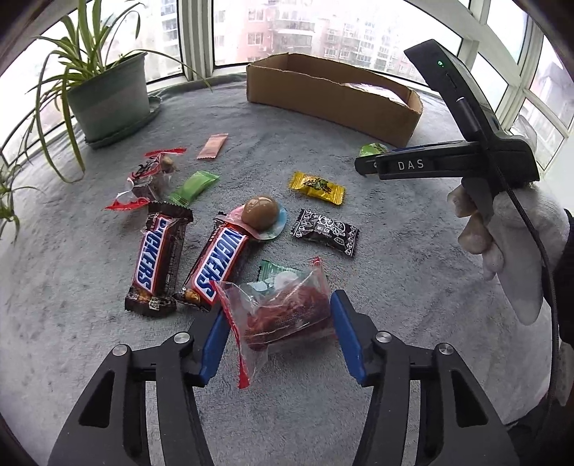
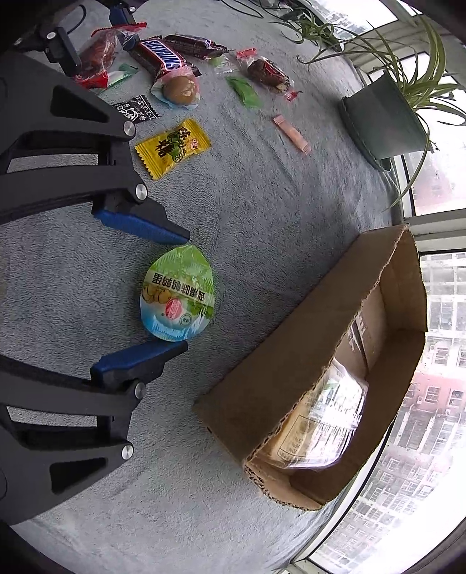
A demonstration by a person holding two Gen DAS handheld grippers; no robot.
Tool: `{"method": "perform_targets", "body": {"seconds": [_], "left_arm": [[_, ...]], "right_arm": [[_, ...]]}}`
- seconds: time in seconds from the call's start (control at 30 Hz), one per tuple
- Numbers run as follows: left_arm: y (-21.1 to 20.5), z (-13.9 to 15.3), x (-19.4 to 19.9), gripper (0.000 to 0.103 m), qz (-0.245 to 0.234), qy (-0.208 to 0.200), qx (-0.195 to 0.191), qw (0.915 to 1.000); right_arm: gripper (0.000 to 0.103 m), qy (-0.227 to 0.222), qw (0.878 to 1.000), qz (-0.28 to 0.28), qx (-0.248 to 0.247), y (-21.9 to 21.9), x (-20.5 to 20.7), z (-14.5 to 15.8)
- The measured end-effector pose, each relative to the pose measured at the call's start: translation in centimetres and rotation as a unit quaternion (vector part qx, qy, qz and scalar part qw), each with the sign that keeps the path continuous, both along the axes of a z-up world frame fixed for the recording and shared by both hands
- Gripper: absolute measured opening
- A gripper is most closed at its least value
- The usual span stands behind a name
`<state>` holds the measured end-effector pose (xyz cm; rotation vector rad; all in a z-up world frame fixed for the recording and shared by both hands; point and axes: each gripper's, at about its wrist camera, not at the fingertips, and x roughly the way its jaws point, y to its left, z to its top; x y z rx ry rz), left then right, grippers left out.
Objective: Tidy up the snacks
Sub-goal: 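Move the left gripper to the red dried-meat bag while the right approaches the green packet, then close the left gripper on the meat bag while the right grips the green round packet, then carry the meat bag with the left gripper while the right carries the green packet to the box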
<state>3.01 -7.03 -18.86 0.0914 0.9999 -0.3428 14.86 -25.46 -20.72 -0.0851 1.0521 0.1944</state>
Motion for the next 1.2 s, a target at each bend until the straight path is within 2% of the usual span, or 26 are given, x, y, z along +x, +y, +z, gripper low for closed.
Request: {"method": "perform_targets", "body": {"seconds": [0.2, 0.23, 0.43, 0.77, 1.2], "left_arm": [[0.4, 0.3, 0.0, 0.050, 0.009, 0.000, -0.011, 0.9999], [0.6, 0.4, 0.0, 0.050, 0.011, 0.000, -0.013, 0.9999], [1.7, 1.0, -0.1, 0.049, 0.023, -0.001, -0.030, 0.9993], [3.3, 2.2, 0.0, 0.049, 0.043, -0.006, -0.053, 0.9977], [3.8, 6.0, 2.4, 0.049, 0.045, -0.035, -0.091, 0.9942]], "right_arm": [[0.049, -0.003, 1.000, -0.003, 0.017, -0.7, -0.3, 0.2], [0.045, -0.003, 1.000, -0.002, 0.018, -0.7, -0.4, 0.3], [0.040, -0.006, 1.000, 0.008, 0.023, -0.5, -0.7, 0.4], [0.039, -0.026, 0.998, 0.011, 0.053, -0.5, -1.1, 1.6], [0.039, -0.073, 0.994, 0.019, 0.077, -1.0, -1.5, 6.7]]}}
